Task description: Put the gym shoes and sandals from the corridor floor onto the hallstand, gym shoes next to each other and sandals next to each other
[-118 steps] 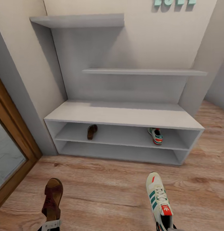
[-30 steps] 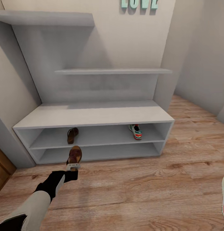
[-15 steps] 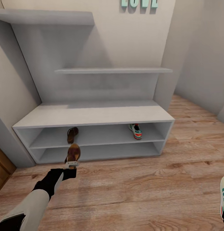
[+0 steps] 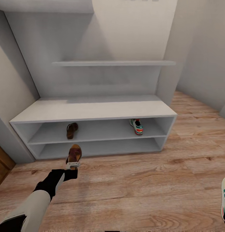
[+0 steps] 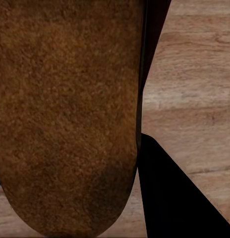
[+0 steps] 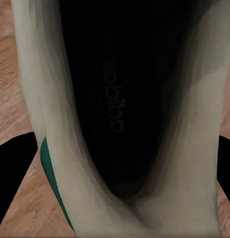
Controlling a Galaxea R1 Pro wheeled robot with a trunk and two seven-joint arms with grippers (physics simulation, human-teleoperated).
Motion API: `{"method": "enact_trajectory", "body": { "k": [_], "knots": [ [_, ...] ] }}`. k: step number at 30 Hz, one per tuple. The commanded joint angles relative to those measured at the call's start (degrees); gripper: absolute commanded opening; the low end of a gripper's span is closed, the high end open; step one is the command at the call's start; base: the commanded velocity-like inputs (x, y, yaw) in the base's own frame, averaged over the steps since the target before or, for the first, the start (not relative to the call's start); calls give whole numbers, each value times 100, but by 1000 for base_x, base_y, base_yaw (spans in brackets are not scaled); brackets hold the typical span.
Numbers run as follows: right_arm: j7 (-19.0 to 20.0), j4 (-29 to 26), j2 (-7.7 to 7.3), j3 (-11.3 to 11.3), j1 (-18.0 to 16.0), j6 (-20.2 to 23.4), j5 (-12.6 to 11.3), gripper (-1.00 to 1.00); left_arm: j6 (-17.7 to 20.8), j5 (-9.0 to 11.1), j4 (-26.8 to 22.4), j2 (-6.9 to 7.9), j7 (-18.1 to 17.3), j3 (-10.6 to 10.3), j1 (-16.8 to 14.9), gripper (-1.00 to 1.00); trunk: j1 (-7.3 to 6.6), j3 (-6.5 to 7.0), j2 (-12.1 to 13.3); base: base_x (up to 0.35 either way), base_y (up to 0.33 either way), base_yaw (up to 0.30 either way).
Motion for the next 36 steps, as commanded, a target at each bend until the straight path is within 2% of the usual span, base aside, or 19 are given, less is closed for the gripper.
{"method": "enact_trajectory", "body": {
  "k": [1, 8, 11, 16, 22, 29, 32, 36],
  "knots": [
    [-25, -11, -2, 4, -3, 24, -47, -100, 25, -76, -13, -12, -66, 48, -3, -100, 1, -37, -4, 0, 0, 0],
    [-23, -18, -23, -14, -6, 23, -46, -100, 27, -85, -17, -14, -71, 34, -10, -100, 19, -256, -13, 0, 0, 0],
    [-21, -19, -28, -14, -4, 26, -46, -100, 27, -85, -13, -9, -74, -61, -5, -100, 27, -350, -17, 0, 0, -19],
    [-27, -19, -37, -65, -3, 32, -45, -100, 27, -80, -17, -8, -75, -247, -3, -100, 27, -393, -17, 0, 0, -102],
    [-22, -19, -31, -220, -3, 39, -38, -100, 27, -84, -17, -3, -73, -276, -2, -100, 27, -413, -17, 0, 0, -66],
    [-20, -19, -16, -247, -4, 38, -24, -100, 31, -86, -116, 2, -67, -283, -14, -100, 27, -416, -17, 0, 0, -9],
    [-38, 7, 77, -260, -6, 40, 11, -100, -57, -75, -215, 2, 54, -255, -61, -100, 26, -416, -17, 0, 0, 0],
    [-38, 7, 77, -260, -6, 40, 10, -100, -95, -75, -346, -9, 46, -256, -58, -100, 26, -416, -17, 0, 0, 0]
  ]
}}
